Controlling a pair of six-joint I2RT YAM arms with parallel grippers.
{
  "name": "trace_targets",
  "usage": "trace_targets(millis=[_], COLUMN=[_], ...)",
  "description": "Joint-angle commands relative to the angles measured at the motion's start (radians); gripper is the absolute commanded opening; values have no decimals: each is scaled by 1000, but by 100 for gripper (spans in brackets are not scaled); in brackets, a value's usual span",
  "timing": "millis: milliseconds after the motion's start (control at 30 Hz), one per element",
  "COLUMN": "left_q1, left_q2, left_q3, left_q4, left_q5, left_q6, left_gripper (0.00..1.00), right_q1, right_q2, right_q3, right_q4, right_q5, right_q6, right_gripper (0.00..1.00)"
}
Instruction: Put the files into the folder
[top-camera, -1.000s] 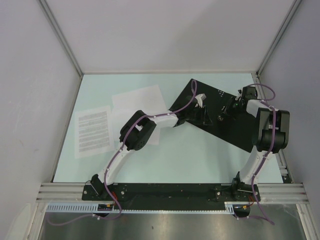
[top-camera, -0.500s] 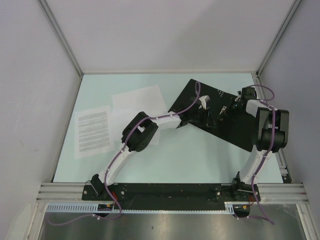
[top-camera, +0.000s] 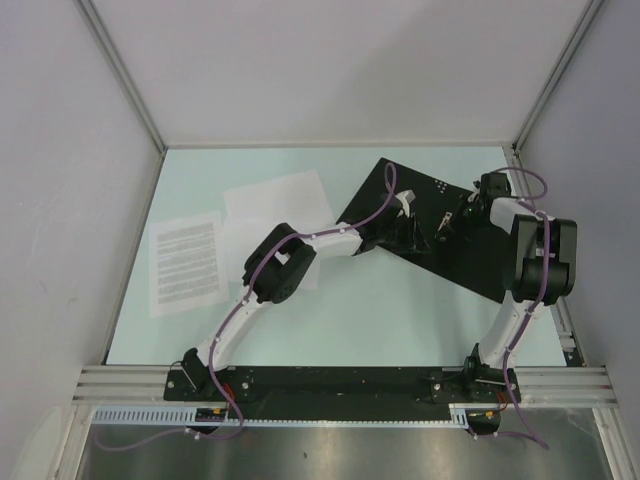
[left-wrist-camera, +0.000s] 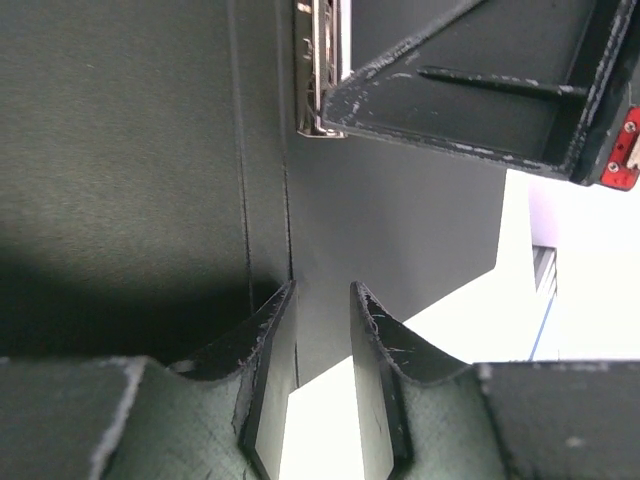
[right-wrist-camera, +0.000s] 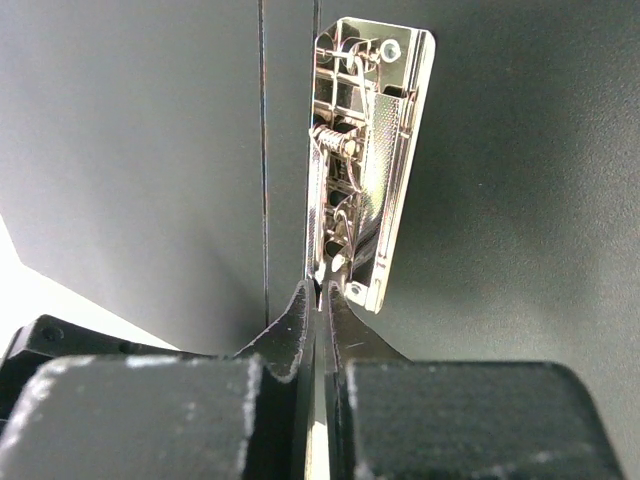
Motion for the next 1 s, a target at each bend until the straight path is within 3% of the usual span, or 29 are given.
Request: trace_targets(millis=[0,133,333,567,733,967], left_q1=[24,27,22,-1,17,22], left_q2=[11,-3,-1,31,27,-29], left_q3=[-20,-38,-17,-5,-137,-187], left_q4=[-103,-101,-83,176,175,111], left_q5=[-85,-97,-50,55,-63,-197], left_q6=[12,15,60,-88,-248,-298], left_gripper=[34,34,35,37,19,15], right_q1=[-5,4,18,44,47,33], right_q2=[55,70,89,76,61,0], right_q3=[-6,-8,-14,-22,-28,-48], right_q4=[-130,-182,-192,-152,-170,-203], right_q5=[230,369,448,410,500,586], right_q6=[-77,-121,-135,-143,-138,-146], right_gripper=[0,0,0,0,0,0])
